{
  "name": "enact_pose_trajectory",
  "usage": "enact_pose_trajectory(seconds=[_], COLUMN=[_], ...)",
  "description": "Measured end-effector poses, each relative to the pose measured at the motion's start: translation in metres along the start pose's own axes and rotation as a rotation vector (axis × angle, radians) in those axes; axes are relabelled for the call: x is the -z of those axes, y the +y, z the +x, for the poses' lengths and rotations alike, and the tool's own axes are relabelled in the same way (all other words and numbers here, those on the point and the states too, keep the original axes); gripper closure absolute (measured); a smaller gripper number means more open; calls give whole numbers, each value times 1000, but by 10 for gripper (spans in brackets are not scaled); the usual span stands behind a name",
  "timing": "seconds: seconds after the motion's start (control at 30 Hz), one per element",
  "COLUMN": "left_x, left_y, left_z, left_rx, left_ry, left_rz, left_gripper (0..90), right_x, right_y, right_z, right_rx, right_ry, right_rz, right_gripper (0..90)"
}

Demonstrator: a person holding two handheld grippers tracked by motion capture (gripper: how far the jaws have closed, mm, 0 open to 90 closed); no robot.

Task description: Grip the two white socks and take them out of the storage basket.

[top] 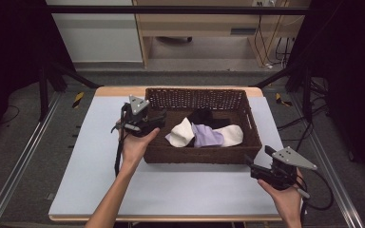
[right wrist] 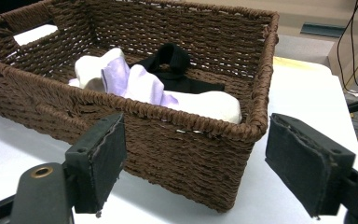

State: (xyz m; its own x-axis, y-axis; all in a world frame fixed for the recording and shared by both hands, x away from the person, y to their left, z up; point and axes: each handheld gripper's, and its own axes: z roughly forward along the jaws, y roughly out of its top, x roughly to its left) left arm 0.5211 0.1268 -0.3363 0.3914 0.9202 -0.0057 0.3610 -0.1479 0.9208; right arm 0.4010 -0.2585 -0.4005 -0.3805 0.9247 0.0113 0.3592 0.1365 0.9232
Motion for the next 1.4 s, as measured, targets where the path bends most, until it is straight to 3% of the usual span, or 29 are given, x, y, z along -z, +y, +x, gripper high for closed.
enact_pose_trajectory(seconds=[0.13, 0.3, 0.5, 0.73, 1.03, 1.27, 1.33, 1.4], left_x=[-10, -30, -49, -74, -107, -113, -116, -117], left_y=[2, 2, -2, -7, -19, -21, -26, -27], left_z=[0, 0, -5, -11, -12, -11, -13, -13], left_rx=[-1, -13, -17, -20, -41, -64, -84, -100], left_ry=[-11, 17, 13, -16, -21, -30, -73, -83], left_rz=[11, 48, 75, 106, 200, 245, 289, 302], left_gripper=[252, 256, 255, 261, 259, 233, 224, 221], right_x=[-1, -1, -1, 0, -1, -3, -3, -3], right_y=[-1, -3, -7, -8, -9, -10, -10, -10], right_z=[0, -2, -6, -7, -9, -10, -9, -9], right_rx=[2, 9, 8, 6, 3, 4, 5, 9], right_ry=[0, -2, -2, 0, 10, 14, 17, 16], right_rz=[-1, 5, 14, 21, 29, 39, 40, 40], right_gripper=[197, 193, 194, 195, 196, 196, 195, 195])
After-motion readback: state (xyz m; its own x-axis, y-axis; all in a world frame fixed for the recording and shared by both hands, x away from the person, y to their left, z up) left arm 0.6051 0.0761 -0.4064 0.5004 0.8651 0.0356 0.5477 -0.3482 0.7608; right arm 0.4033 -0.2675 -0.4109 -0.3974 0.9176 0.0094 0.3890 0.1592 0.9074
